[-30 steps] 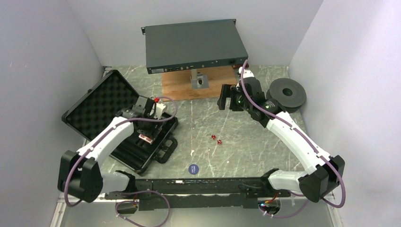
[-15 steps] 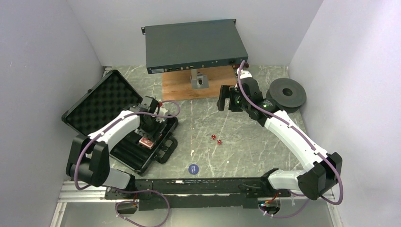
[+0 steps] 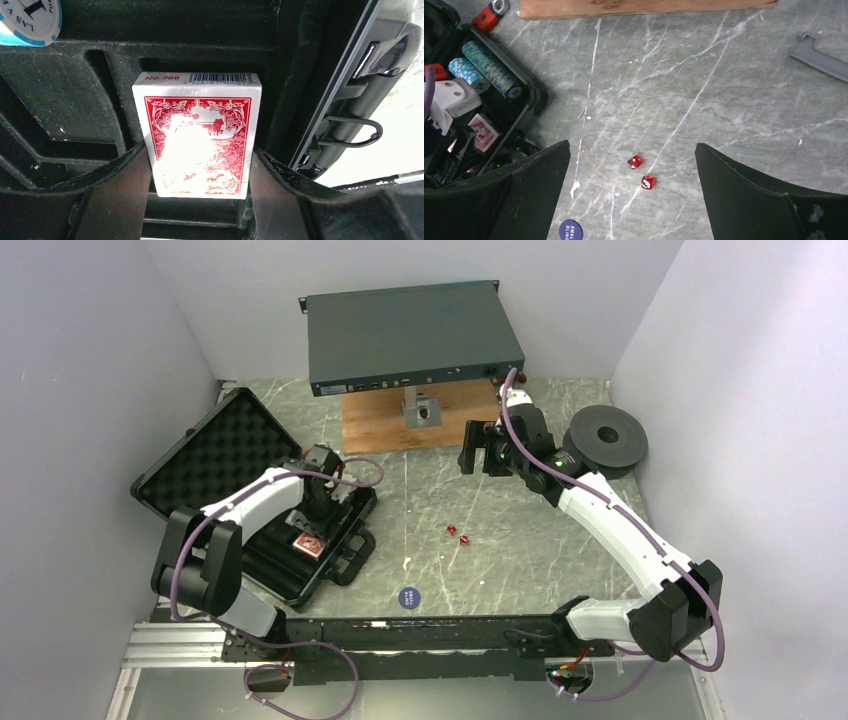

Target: Pack up texas hold em set

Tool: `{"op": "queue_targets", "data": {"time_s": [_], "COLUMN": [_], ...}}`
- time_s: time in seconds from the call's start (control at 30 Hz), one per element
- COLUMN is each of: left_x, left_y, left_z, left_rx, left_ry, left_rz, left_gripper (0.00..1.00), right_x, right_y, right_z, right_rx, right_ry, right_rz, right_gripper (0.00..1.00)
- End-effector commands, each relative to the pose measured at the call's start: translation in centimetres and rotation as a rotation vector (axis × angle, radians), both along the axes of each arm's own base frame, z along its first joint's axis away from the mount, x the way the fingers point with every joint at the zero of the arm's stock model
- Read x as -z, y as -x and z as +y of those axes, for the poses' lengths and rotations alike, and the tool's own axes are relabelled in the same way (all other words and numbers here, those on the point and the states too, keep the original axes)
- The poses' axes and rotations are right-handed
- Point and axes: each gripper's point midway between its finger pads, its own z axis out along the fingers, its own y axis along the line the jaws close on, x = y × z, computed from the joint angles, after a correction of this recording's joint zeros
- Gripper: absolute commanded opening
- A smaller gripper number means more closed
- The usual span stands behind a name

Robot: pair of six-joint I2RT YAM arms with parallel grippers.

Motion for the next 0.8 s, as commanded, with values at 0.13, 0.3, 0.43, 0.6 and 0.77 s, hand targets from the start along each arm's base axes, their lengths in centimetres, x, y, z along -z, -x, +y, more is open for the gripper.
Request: {"op": "queue_targets", "data": {"time_s": [0.13, 0.3, 0.43, 0.6, 0.77], "left_x": [-0.9, -0.9, -1.6, -3.8, -2.2], "left_y": [-2.2, -2.8, -3.3, -4.1, -3.6], "left_z": [-0.4, -0.8, -0.5, -0.7, -0.3], "left_rx": [-0.015, -0.020, -0.045, -0.058, -0.062], "left_ry": [0.027, 0.057, 0.073, 0.141, 0.102], "left_rz": [-0.055, -0.049, -0.089, -0.224, -0.138], "left_gripper": [0.13, 0.13, 0.11, 0.09, 0.08], "right_x": [-1.0, -0.8, -0.7, -0.8, -0.6], "right_y": [-1.1, -1.2, -1.3, -1.3, -1.4], "right_z": [0.5, 0.6, 0.6, 0.6, 0.8], "right_rx": [0.000, 0.002, 0.000, 0.003, -0.002], "right_ry": [-0.021, -0.020, -0.018, -0.015, -0.018], "right_rz": [-0.037, -0.032, -0.027, -0.033, -0.023], "right_gripper": [1.00, 1.00, 1.00, 1.00, 1.00]}}
